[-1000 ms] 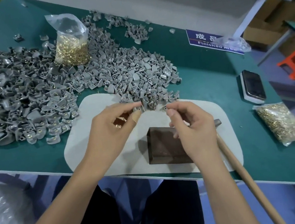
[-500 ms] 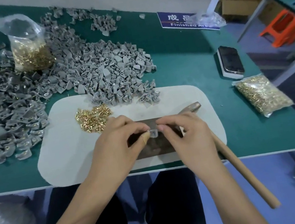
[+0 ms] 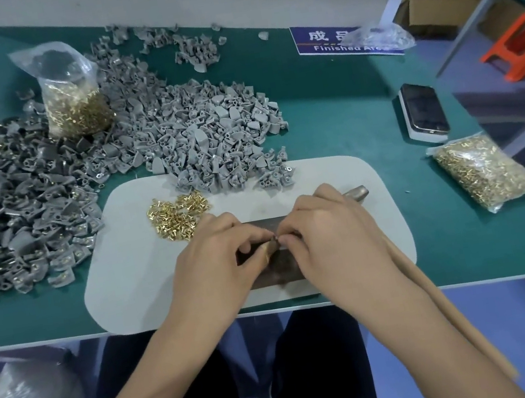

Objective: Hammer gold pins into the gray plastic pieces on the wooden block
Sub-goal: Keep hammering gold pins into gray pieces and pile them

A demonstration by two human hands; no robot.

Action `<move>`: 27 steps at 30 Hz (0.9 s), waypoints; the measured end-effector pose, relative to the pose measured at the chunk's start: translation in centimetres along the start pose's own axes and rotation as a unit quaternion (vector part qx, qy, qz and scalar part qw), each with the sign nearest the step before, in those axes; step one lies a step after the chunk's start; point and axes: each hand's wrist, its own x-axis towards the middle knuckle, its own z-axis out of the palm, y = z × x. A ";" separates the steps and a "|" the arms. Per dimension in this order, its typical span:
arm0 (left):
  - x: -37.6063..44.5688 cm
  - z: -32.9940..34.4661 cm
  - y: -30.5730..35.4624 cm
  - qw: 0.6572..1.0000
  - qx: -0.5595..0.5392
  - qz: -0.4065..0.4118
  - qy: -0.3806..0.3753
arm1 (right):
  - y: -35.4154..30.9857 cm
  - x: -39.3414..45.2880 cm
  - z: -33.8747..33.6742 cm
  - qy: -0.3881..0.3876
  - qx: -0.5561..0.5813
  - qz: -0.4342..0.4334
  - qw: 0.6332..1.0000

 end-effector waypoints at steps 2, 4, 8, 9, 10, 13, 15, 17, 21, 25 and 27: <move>0.0 0.1 0.0 1.000 0.002 -0.004 0.004 | -0.3 0.3 -0.3 -0.031 -0.045 -0.016 0.998; -0.1 0.2 0.0 1.000 0.003 -0.005 0.009 | -0.5 0.6 -0.5 -0.049 -0.078 -0.027 0.995; -0.2 0.2 0.0 1.000 0.004 -0.008 0.014 | -1.2 1.0 -0.8 -0.064 -0.112 -0.038 0.991; -0.2 0.2 0.0 1.000 0.002 -0.010 0.014 | -1.2 1.1 -0.9 -0.069 -0.114 -0.039 0.990; -0.1 0.2 0.0 1.000 0.000 -0.013 0.013 | -1.0 1.2 -0.9 -0.071 -0.112 -0.038 0.990; -0.2 0.2 -0.1 1.000 0.000 -0.022 0.010 | 0.3 1.2 -0.9 -0.068 -0.040 -0.010 0.997; -0.2 0.2 -0.1 1.000 0.005 -0.022 0.009 | 1.0 0.7 -0.7 -0.046 0.025 0.016 0.999; -0.2 0.2 -0.1 1.000 0.005 -0.022 0.009 | 1.2 0.5 -0.2 -0.029 0.053 0.030 0.998; -0.1 0.2 -0.3 1.000 -0.005 -0.027 0.004 | 1.8 0.6 0.6 -0.037 0.094 0.053 0.994; -0.2 0.3 -0.3 1.000 -0.005 -0.026 0.004 | 2.1 0.3 0.4 -0.055 0.139 0.074 0.986; -0.4 0.3 -0.4 1.000 0.003 -0.026 0.005 | 1.6 0.1 0.2 -0.047 0.127 0.070 0.988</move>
